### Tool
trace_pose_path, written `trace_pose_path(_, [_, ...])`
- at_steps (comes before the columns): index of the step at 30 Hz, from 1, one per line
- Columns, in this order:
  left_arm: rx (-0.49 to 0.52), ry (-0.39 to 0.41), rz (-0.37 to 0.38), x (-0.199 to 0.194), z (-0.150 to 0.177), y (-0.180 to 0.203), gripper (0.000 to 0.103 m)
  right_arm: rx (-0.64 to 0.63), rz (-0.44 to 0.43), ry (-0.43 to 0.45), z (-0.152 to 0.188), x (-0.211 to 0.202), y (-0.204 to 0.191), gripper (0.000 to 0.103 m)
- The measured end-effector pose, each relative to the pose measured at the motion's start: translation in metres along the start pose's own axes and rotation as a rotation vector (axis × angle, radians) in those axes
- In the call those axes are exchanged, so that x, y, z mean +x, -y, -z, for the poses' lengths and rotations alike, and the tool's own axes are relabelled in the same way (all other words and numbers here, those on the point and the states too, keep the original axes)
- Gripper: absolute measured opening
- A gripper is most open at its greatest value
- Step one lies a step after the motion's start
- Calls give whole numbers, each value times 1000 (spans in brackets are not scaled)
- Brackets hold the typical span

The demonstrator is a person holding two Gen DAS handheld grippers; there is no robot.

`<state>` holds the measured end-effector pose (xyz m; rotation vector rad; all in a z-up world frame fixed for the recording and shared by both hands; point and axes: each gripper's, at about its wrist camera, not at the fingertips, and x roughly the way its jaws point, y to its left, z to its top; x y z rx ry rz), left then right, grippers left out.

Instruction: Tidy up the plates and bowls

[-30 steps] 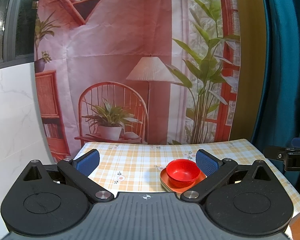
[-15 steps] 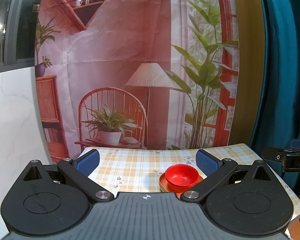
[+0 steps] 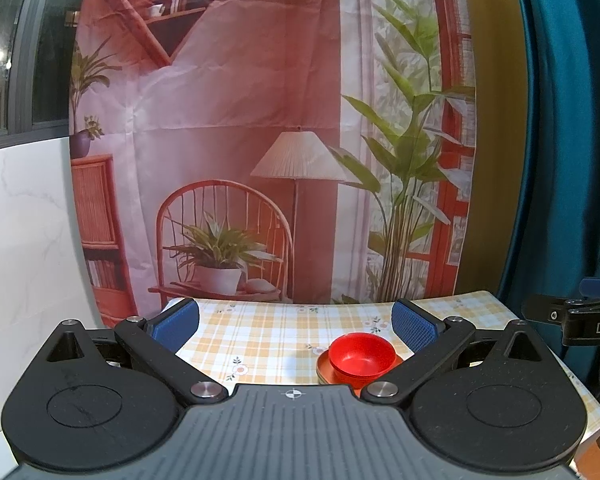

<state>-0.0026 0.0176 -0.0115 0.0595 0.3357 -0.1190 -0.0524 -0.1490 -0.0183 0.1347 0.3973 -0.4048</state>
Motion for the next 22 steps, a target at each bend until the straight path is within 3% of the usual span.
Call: trace_pose_path(22, [0, 4, 6, -2, 0, 1, 103, 1, 0, 0, 1, -1, 0, 103])
